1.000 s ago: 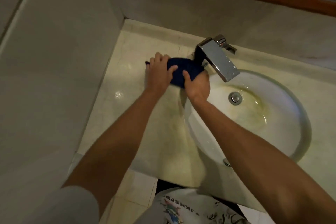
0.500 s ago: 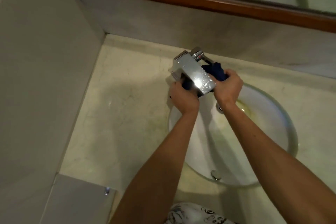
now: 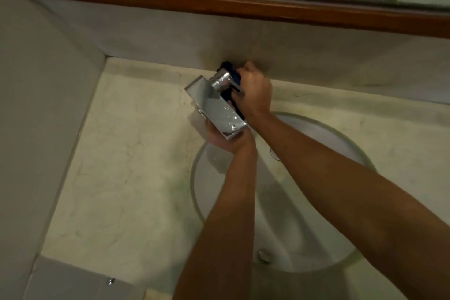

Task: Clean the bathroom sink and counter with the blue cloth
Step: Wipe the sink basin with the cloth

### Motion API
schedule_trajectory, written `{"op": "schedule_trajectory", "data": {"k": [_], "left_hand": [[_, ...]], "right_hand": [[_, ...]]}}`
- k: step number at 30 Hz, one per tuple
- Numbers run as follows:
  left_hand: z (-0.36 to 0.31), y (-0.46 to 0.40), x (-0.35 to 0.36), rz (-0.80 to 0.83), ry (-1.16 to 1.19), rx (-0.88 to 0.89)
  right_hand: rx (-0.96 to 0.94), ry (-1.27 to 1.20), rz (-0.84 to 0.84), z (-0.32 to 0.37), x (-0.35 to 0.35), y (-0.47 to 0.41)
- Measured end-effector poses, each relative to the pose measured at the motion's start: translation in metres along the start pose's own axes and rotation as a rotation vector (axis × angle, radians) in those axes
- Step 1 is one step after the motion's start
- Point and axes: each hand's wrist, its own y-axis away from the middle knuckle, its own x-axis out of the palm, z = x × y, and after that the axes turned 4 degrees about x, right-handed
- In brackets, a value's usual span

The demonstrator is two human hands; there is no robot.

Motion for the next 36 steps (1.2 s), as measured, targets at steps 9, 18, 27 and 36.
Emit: {"op": "schedule_trajectory", "data": {"k": [9, 18, 27, 36], "left_hand": [[0.000, 0.040, -0.035, 0.393, -0.376, -0.140], [-0.007, 0.030, 0.040, 0.423, -0.720, 0.341], [0.037, 0.102, 0.070, 0.701, -0.825, 0.554], [0.043, 0.157, 0.077, 0.995, -0.872, 0.506]], "right_hand": [[0.412, -0.258, 0.001, -0.079, -0.053, 0.063], [0.634, -0.363, -0.034, -0.056, -0.043, 0.013], [0.589, -0.180, -0.212, -0.170, -0.091, 0.040], [0.680, -0.217, -0.305, -0.224, -0.118, 0.083]]}}
